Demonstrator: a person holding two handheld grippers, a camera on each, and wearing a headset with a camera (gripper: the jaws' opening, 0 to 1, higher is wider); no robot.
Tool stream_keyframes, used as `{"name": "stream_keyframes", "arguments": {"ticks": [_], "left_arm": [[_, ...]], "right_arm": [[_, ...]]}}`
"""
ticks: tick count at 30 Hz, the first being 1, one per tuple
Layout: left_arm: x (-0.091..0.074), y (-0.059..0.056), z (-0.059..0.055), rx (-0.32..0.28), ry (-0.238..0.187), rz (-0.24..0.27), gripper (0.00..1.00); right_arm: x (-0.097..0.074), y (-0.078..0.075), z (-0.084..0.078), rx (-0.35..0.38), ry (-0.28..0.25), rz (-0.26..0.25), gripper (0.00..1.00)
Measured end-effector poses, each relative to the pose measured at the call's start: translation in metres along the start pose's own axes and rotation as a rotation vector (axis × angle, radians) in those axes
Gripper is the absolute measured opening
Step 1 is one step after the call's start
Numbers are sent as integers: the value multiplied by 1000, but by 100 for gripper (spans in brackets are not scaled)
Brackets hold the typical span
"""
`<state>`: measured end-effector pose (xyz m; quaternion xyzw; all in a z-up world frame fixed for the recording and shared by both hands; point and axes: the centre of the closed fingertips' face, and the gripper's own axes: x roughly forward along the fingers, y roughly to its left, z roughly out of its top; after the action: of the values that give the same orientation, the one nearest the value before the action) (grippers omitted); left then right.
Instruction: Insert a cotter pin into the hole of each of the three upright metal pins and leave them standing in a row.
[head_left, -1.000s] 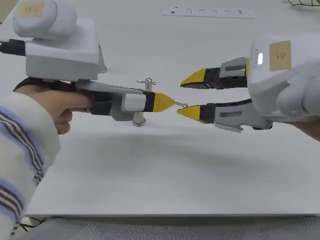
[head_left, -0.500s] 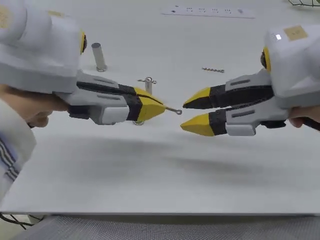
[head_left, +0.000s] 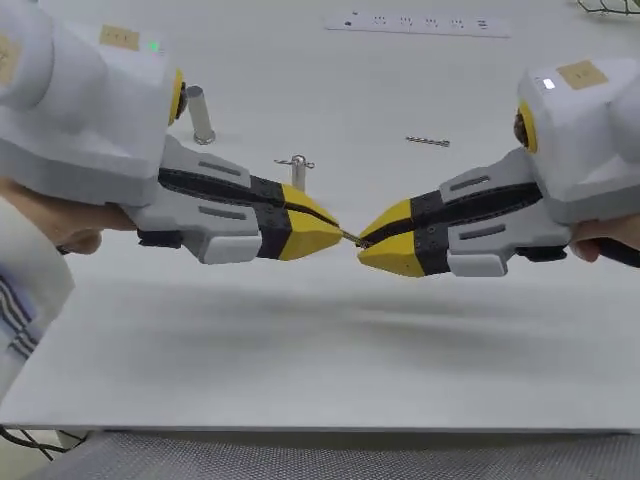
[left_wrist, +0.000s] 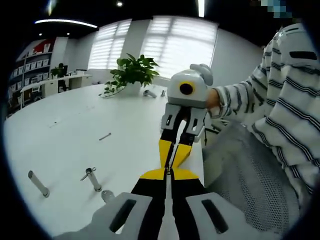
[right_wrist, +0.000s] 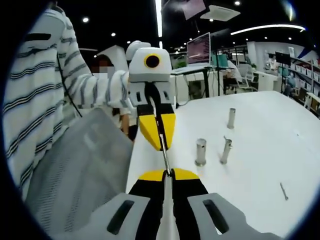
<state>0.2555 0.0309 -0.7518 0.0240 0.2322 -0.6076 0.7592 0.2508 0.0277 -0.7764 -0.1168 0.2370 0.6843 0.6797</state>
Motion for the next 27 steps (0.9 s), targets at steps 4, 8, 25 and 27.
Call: {"name": "stream_keyframes", "arguments": {"ticks": [4, 8, 25, 27], "left_arm": [[1, 0, -2, 1, 7, -2, 0], [2, 0, -7, -3, 21, -3, 1], [-3, 7, -17, 15, 12, 11, 2], [-4, 10, -19, 22, 7, 18, 2]], "right_arm": [[1, 3, -1, 2, -2, 11, 6], [1, 6, -3, -18, 12, 20, 6], [4, 10, 0, -116, 74, 23, 3], [5, 9, 1, -124, 77, 19, 3]]}}
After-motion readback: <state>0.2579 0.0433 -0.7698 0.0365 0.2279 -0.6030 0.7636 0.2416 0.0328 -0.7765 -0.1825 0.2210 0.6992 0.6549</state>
